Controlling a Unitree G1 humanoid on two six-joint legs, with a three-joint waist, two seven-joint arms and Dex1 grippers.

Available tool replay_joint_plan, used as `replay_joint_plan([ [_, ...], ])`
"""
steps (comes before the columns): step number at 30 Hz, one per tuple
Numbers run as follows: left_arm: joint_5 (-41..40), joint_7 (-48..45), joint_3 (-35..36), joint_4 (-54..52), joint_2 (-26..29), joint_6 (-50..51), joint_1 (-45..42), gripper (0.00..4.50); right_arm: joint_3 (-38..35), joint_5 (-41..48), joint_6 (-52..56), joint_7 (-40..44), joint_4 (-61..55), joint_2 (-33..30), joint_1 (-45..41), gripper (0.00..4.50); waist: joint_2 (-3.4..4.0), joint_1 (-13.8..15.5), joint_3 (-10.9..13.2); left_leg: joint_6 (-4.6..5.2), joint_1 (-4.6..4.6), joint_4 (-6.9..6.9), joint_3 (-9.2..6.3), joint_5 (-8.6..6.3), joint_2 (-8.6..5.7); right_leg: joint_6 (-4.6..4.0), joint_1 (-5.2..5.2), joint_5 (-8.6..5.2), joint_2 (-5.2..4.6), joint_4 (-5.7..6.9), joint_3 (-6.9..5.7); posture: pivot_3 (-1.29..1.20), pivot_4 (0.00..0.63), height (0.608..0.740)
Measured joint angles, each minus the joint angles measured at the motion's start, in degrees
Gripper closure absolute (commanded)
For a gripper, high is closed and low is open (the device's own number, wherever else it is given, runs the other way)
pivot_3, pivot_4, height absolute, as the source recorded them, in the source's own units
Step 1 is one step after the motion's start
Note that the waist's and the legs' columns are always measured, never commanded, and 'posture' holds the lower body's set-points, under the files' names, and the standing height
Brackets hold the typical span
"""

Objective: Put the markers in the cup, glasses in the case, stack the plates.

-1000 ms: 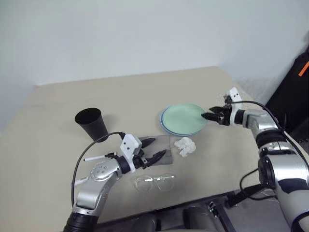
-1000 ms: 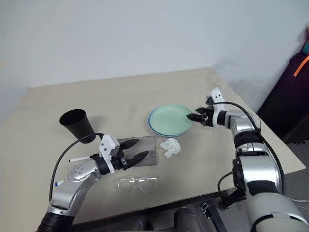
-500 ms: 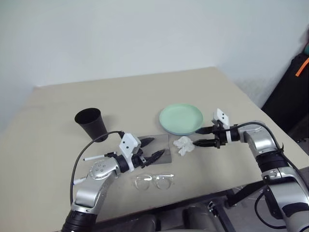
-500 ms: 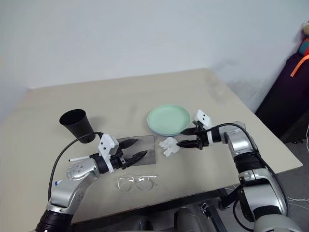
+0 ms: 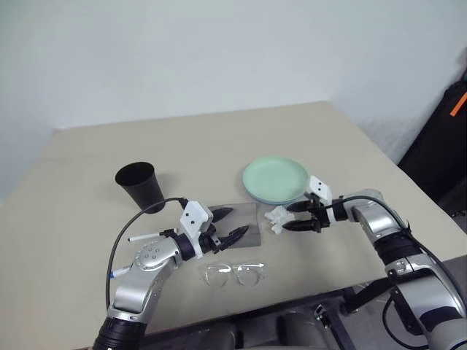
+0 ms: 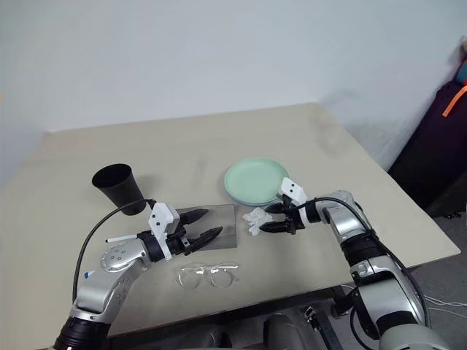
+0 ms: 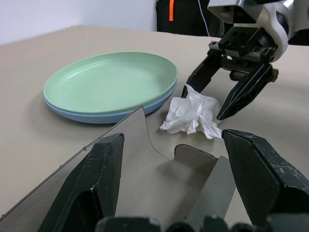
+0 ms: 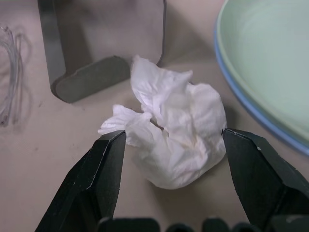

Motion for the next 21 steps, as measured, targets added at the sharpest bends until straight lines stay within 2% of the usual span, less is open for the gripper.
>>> replay_joint_plan([
  [2,0.0,0.0,0.0,0.0,0.0,0.0,0.0,1.07,0.1,-0.3,-0.3,-0.2,0.1,0.0,0.0,1.96,0.0,0.0,0.0,0.0,0.0,0.0,0.0,0.0,0.0,0.0,0.0,0.0,0.0,0.0,-0.01,0.0,0.0,0.74],
  [9,0.0,0.0,0.0,0.1,-0.2,-0.2,-0.1,1.07,0.4,-0.7,-1.2,0.4,0.0,-0.3,0.5,4.39,0.0,0.0,0.0,0.0,0.01,0.0,0.01,0.0,0.0,0.0,0.0,0.0,0.0,0.0,-0.01,0.0,0.0,0.74],
  [15,0.1,0.0,0.0,0.4,-0.2,-0.3,-0.1,1.07,-2.4,2.9,0.6,1.8,-0.8,-0.5,-0.4,4.45,0.0,-0.1,0.0,0.0,0.0,0.0,0.03,0.0,0.01,0.0,-0.02,0.0,0.0,0.01,0.0,0.0,0.0,0.74],
  [21,0.1,0.0,0.0,0.5,-0.2,-0.6,-0.3,1.07,-8.7,7.3,3.6,-2.0,0.2,1.4,-8.5,4.45,0.01,0.0,0.0,0.0,0.02,0.0,0.03,0.0,0.07,0.0,-0.01,0.0,0.01,0.02,-0.06,0.0,0.0,0.74],
])
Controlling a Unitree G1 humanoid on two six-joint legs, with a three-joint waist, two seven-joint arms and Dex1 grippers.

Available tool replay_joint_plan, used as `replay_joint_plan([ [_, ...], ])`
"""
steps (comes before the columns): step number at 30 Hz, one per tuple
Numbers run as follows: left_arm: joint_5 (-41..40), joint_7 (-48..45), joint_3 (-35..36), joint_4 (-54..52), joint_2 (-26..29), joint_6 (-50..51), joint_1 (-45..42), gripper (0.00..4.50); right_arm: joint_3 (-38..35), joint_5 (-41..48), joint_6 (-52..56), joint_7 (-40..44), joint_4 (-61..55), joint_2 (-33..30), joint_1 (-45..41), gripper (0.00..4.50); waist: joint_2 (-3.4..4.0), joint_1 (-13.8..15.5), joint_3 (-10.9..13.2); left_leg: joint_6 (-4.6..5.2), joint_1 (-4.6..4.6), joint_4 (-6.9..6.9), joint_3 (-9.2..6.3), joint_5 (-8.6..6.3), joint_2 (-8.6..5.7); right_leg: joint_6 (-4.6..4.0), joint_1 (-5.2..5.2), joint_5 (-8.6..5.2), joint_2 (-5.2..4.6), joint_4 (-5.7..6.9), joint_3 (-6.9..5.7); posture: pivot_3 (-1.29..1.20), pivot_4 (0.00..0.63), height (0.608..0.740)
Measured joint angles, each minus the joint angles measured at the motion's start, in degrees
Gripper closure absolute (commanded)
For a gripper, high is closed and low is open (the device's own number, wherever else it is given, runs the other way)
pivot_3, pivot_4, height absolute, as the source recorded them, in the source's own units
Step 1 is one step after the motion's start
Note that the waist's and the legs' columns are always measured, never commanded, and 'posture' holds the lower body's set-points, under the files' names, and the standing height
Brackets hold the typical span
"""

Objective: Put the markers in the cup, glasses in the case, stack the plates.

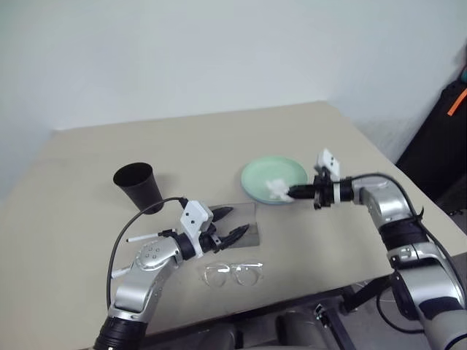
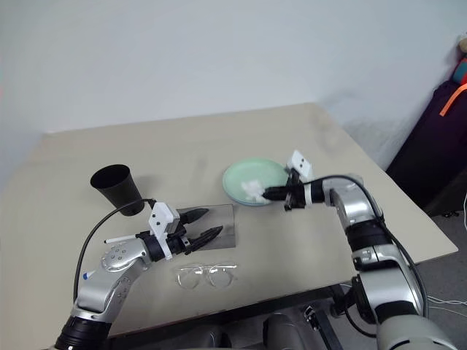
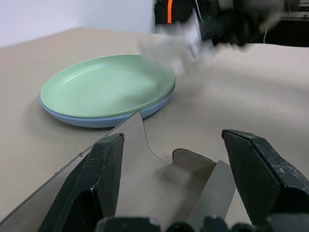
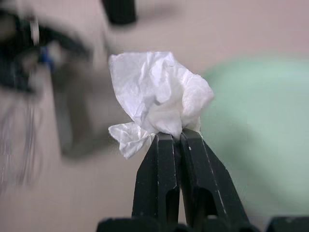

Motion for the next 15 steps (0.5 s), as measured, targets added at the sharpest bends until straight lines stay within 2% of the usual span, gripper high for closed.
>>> replay_joint_plan([
  [5,0.0,0.0,0.0,0.4,0.0,-0.2,-0.6,1.07,-1.9,-1.2,-2.0,-8.0,8.9,2.6,-5.2,4.45,-0.02,0.1,0.0,0.0,-0.04,-0.02,-0.08,0.0,-0.07,-0.02,0.0,0.01,-0.02,-0.01,0.0,0.0,0.0,0.74],
  [6,0.0,0.0,0.0,0.6,0.0,-0.2,-0.6,1.07,-1.8,-1.9,-2.8,-9.1,10.8,3.2,-5.4,3.98,-0.02,0.1,0.0,0.0,-0.05,-0.03,-0.1,-0.01,-0.09,-0.02,0.0,0.02,-0.04,-0.01,0.01,0.0,0.0,0.74],
  [11,0.1,0.0,0.0,1.0,0.0,-0.2,-0.9,1.07,-1.8,-3.7,-6.2,-12.0,17.6,4.4,-5.8,2.44,0.0,0.0,0.0,-0.02,-0.06,-0.13,-0.1,-0.1,-0.11,-0.07,-0.08,0.06,-0.06,-0.01,0.04,0.0,0.0,0.74],
  [12,0.1,0.0,0.0,1.0,0.0,-0.2,-0.9,1.07,-1.8,-3.9,-6.7,-12.2,18.2,4.4,-5.9,2.31,0.0,0.0,0.0,-0.03,-0.06,-0.14,-0.11,-0.11,-0.11,-0.07,-0.09,0.06,-0.06,-0.01,0.03,0.0,0.0,0.74],
  [13,0.1,0.0,0.0,1.0,0.0,-0.2,-0.9,1.07,-1.8,-4.3,-7.2,-12.3,18.4,4.4,-6.0,1.97,0.0,0.0,0.0,-0.04,-0.06,-0.18,-0.12,-0.12,-0.1,-0.07,-0.1,0.06,-0.06,-0.01,0.03,0.0,0.0,0.74],
  [15,0.1,0.0,0.0,1.0,0.0,-0.2,-0.9,1.07,-1.5,-4.8,-8.9,-12.3,19.5,4.3,-6.3,1.97,0.0,0.0,0.0,-0.04,-0.04,-0.19,-0.11,-0.12,-0.1,-0.07,-0.1,0.06,-0.05,-0.01,0.03,0.0,0.0,0.74],
])
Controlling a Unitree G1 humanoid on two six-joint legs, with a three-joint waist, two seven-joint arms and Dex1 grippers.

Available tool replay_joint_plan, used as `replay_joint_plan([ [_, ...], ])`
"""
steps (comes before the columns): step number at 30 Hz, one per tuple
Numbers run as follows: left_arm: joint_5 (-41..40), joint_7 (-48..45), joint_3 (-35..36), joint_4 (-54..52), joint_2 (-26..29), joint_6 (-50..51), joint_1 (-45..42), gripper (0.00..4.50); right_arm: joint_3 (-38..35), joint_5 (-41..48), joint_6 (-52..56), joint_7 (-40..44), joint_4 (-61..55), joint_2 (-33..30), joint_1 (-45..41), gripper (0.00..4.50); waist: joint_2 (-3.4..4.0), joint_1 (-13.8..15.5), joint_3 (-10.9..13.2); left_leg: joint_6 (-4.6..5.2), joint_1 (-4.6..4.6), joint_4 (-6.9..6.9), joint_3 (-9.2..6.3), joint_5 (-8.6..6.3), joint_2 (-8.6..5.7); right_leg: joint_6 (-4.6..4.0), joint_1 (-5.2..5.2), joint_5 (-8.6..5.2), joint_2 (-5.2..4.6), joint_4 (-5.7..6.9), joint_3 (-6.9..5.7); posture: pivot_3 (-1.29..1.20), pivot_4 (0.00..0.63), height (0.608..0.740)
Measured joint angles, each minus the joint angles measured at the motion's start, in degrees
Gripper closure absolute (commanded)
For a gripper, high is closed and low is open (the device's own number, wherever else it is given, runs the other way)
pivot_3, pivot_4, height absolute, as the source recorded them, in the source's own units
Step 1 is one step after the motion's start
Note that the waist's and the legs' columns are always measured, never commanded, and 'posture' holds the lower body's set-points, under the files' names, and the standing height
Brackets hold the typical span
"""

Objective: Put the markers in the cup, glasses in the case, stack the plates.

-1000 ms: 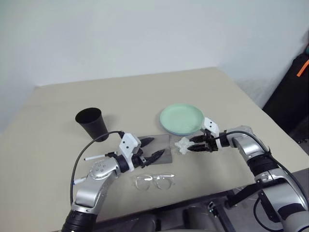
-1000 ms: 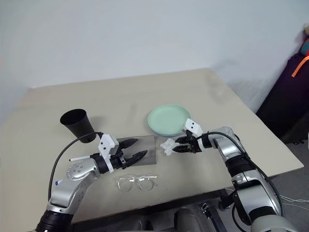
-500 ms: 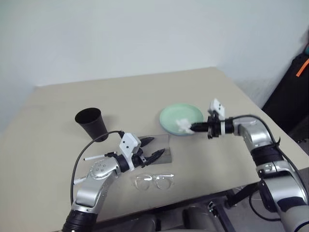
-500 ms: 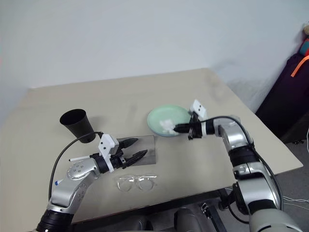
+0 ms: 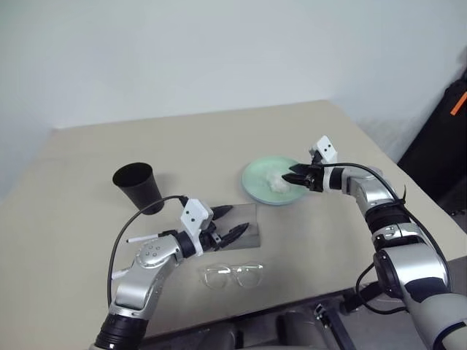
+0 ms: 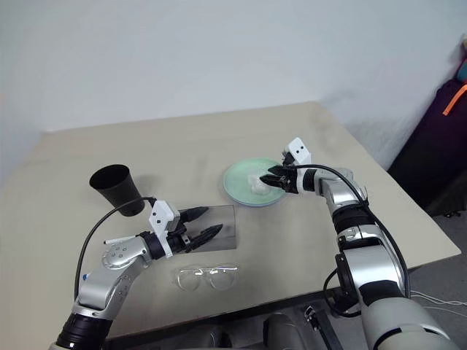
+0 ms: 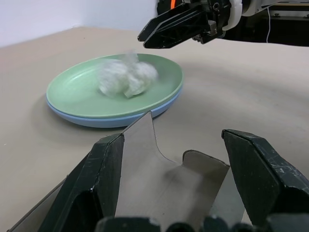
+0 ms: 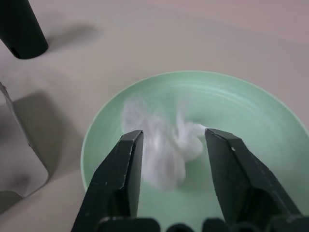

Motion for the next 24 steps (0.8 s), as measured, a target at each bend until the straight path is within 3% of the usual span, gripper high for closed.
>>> replay_joint_plan([
  [7,-0.4,-2.6,0.0,0.0,3.0,1.1,-0.6,1.07,0.1,2.0,-0.8,9.2,-6.3,-1.2,3.2,1.97,0.01,0.0,0.0,0.0,0.01,0.02,-0.02,0.0,0.03,0.01,0.02,-0.01,0.05,0.02,-0.03,0.0,0.0,0.74],
  [13,-2.3,-12.8,-1.1,-0.7,12.2,5.9,-3.9,1.07,3.6,3.0,0.4,19.4,-17.9,-3.5,10.8,1.97,0.01,0.0,0.0,0.02,0.0,0.07,0.06,-0.01,0.03,0.03,0.02,-0.02,0.04,0.01,-0.04,0.0,0.0,0.74],
  [24,-1.1,-31.1,-10.1,0.1,21.8,7.1,-12.1,1.07,4.5,3.0,0.5,19.8,-22.1,-3.3,12.3,1.97,0.01,0.0,0.0,0.02,0.02,0.13,0.12,0.0,0.08,0.02,0.03,-0.03,0.07,0.01,-0.05,0.0,0.0,0.74],
])
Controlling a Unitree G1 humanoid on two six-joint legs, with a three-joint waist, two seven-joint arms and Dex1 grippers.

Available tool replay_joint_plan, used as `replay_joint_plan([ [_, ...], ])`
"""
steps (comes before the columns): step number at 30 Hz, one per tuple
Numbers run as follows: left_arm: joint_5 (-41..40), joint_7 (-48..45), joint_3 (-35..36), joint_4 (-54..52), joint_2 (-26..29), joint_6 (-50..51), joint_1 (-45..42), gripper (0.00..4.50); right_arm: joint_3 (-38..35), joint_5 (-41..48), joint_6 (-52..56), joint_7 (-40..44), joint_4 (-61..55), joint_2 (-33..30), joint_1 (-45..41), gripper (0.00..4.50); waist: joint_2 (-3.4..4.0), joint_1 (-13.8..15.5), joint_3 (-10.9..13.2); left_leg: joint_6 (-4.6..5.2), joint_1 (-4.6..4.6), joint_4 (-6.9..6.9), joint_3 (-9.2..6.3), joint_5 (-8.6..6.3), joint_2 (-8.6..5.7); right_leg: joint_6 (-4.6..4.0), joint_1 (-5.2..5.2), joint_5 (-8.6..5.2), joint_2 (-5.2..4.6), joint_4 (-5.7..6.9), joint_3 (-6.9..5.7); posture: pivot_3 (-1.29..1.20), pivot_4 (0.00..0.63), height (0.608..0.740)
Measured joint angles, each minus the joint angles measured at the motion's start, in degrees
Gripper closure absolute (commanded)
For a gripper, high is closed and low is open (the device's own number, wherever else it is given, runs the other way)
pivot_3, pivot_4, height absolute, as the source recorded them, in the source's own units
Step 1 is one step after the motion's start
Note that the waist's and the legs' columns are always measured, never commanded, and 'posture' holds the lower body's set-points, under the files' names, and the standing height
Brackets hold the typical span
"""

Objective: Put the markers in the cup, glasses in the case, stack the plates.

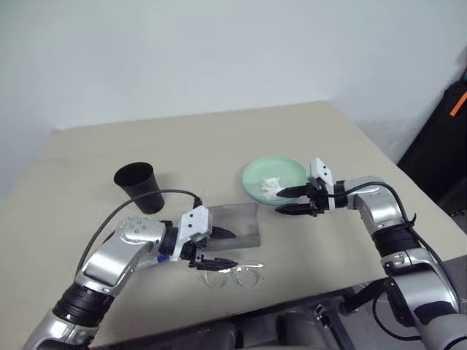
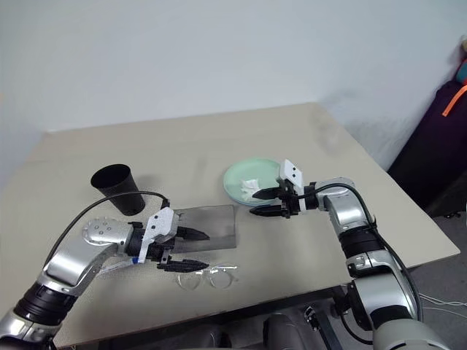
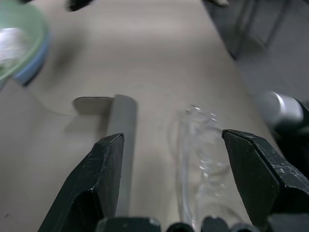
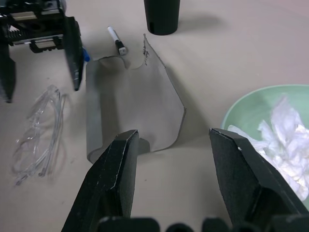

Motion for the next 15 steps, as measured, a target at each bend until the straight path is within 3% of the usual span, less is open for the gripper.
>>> replay_joint_plan([
  [8,5.0,-7.0,-5.6,4.5,0.6,-3.6,-5.0,1.07,0.0,0.0,0.1,-2.1,-2.2,0.5,2.7,1.97,-0.01,0.0,0.0,0.02,-0.02,-0.05,-0.06,-0.01,-0.01,0.0,-0.03,0.0,-0.01,0.0,0.01,0.0,0.0,0.74],
  [15,10.7,-7.6,-8.4,9.5,-2.0,-10.1,-7.0,1.07,0.0,1.3,1.3,-4.3,-6.0,0.8,6.5,1.97,-0.02,0.0,0.0,0.03,-0.03,-0.02,-0.05,-0.01,-0.01,0.0,-0.02,0.0,-0.02,0.01,0.02,0.0,0.0,0.74],
])
